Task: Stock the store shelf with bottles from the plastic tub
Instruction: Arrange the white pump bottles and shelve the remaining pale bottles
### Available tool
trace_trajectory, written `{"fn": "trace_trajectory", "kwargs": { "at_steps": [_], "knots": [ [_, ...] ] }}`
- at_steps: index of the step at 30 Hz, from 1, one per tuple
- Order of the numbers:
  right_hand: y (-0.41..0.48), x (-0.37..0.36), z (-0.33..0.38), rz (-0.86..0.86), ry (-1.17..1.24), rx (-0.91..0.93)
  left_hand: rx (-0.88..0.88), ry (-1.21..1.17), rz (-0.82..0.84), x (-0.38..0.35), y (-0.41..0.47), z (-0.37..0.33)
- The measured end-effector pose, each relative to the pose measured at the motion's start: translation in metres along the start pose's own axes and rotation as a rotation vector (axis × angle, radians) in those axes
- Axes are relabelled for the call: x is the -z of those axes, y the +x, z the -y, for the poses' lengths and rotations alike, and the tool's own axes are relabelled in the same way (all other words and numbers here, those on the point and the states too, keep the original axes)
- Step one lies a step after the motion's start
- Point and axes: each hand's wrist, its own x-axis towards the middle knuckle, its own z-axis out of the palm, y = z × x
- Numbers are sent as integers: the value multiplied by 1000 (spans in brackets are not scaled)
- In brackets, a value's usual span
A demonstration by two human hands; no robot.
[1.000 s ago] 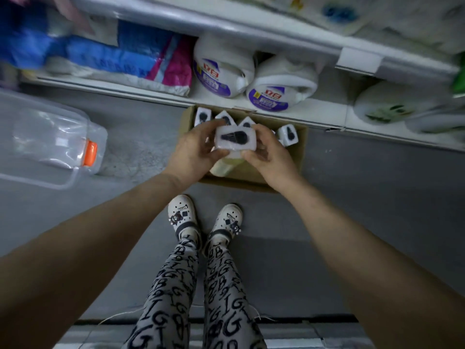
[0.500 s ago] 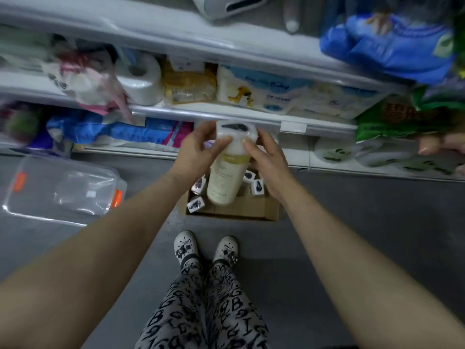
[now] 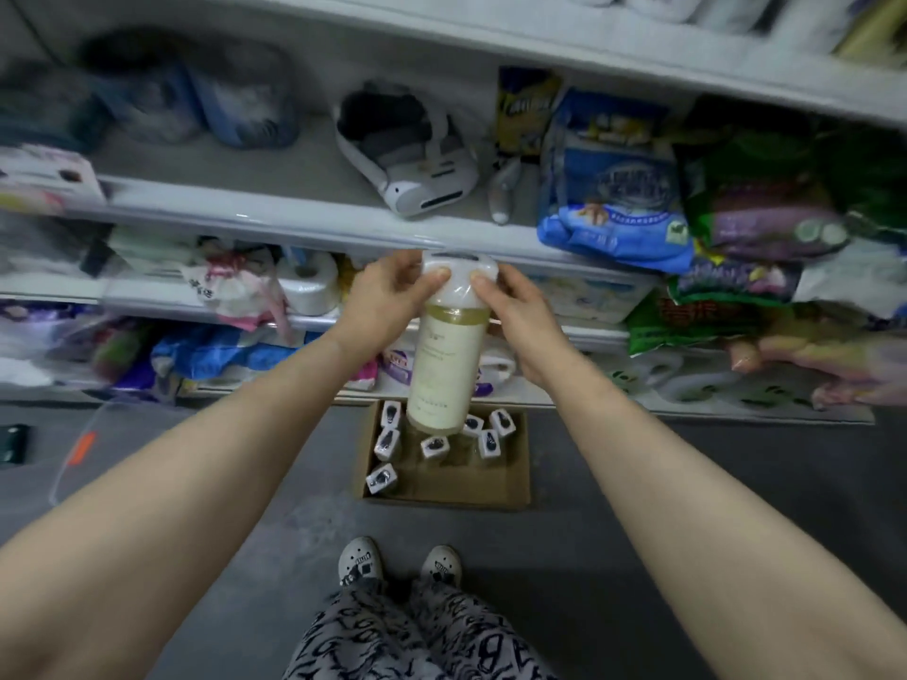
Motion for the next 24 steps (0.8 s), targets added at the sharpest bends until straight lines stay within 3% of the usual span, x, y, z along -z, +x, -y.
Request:
{"fn": "trace_trajectory", "kwargs": {
  "at_steps": [14,24],
  "knots": [
    [-20,-7,124,117,-1,101,-130,259,-175,51,-23,-117],
    [-21,-56,189,198,-31,170,-184,130,-274,113,-34,-151]
  ]
}}
